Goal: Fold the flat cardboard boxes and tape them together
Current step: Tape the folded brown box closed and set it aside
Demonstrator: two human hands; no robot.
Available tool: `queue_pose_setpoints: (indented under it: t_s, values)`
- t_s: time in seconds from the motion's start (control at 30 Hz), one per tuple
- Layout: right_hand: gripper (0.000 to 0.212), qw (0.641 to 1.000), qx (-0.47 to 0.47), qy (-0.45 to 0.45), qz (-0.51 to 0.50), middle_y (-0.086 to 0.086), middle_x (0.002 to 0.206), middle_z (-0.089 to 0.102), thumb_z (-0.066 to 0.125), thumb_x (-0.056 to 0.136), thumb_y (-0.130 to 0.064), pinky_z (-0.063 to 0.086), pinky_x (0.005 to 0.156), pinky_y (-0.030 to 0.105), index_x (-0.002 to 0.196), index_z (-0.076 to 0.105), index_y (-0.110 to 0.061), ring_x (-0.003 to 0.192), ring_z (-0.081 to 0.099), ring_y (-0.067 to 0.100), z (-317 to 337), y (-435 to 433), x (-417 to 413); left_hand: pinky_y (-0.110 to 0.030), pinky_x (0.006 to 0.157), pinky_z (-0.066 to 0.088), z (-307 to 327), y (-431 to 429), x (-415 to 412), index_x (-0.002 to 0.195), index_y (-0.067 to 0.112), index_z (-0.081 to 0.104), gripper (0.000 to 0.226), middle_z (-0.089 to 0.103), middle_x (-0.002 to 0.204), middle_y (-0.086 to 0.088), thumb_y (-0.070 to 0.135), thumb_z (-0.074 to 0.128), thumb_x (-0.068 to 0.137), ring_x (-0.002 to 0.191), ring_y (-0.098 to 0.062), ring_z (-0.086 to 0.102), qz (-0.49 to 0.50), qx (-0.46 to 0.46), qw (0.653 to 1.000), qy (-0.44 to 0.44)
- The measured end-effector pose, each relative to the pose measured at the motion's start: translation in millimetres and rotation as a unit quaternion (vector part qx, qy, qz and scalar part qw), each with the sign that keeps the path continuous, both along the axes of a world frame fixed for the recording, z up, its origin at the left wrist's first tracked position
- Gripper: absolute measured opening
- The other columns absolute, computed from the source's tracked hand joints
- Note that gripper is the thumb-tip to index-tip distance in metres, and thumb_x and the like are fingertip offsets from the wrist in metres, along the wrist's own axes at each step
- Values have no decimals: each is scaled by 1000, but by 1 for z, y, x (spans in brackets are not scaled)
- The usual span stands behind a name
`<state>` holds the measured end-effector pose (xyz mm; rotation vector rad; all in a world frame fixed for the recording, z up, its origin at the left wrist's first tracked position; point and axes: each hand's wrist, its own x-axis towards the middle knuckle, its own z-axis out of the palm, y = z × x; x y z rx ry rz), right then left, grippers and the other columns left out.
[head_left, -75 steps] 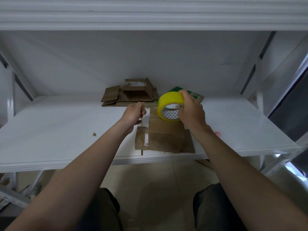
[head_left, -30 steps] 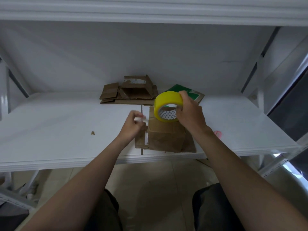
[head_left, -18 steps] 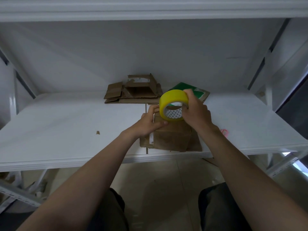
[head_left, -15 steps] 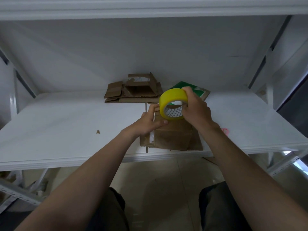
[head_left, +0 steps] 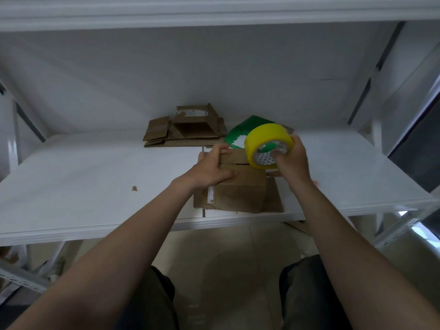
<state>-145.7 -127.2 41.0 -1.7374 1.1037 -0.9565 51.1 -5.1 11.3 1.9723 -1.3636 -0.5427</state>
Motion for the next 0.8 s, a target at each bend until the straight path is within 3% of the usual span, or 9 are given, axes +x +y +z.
queue_pose_setpoints:
  t_s: [0.1, 0.23, 0.33, 0.53, 0.7, 0.8]
  values:
    - [41, 1000, 10, -12, -6, 10, 128, 63, 63, 91, -6, 49, 74, 27, 129, 54, -16, 114, 61, 30, -7, 0, 2, -35, 105, 38, -1, -5, -14, 143, 36, 31, 89, 51, 134, 16, 45, 86, 74, 130, -15, 36, 23, -20, 999, 43]
    - [40, 998, -52, 26, 5, 7, 127, 64, 53, 92, -9, 56, 89, 48, 127, 55, -29, 112, 61, 33, 5, -3, 1, -46, 111, 43, -6, -5, -16, 130, 40, 38, 95, 56, 129, 25, 63, 87, 52, 131, -16, 51, 37, -42, 992, 114]
    - [45, 991, -117, 59, 17, 9, 125, 64, 48, 89, -7, 54, 90, 51, 126, 55, -32, 111, 60, 38, 18, -3, -1, -45, 110, 45, -6, -5, -14, 127, 39, 40, 96, 55, 130, 23, 66, 87, 48, 129, -14, 53, 27, -49, 990, 130]
    - [55, 962, -223, 153, -29, 15, 132, 50, 44, 84, 2, 41, 89, 47, 133, 52, -22, 109, 52, 48, 28, -21, -39, -45, 109, 47, -2, -4, -18, 131, 32, 41, 87, 53, 137, 11, 47, 93, 62, 128, -15, 53, 23, -51, 988, 142]
    - [49, 963, -208, 168, -24, 14, 130, 50, 45, 89, -2, 44, 83, 48, 132, 51, -26, 106, 54, 49, 8, -20, -49, -46, 112, 44, -4, -4, -19, 131, 33, 41, 92, 53, 135, 15, 56, 89, 56, 132, -15, 50, 23, -52, 989, 134]
    - [46, 965, -191, 177, -28, 15, 125, 52, 45, 92, -2, 43, 77, 43, 131, 50, -26, 105, 56, 47, -5, -24, -50, -42, 109, 46, -4, -3, -21, 132, 32, 39, 85, 51, 140, 11, 45, 91, 66, 129, -15, 51, 27, -63, 987, 144]
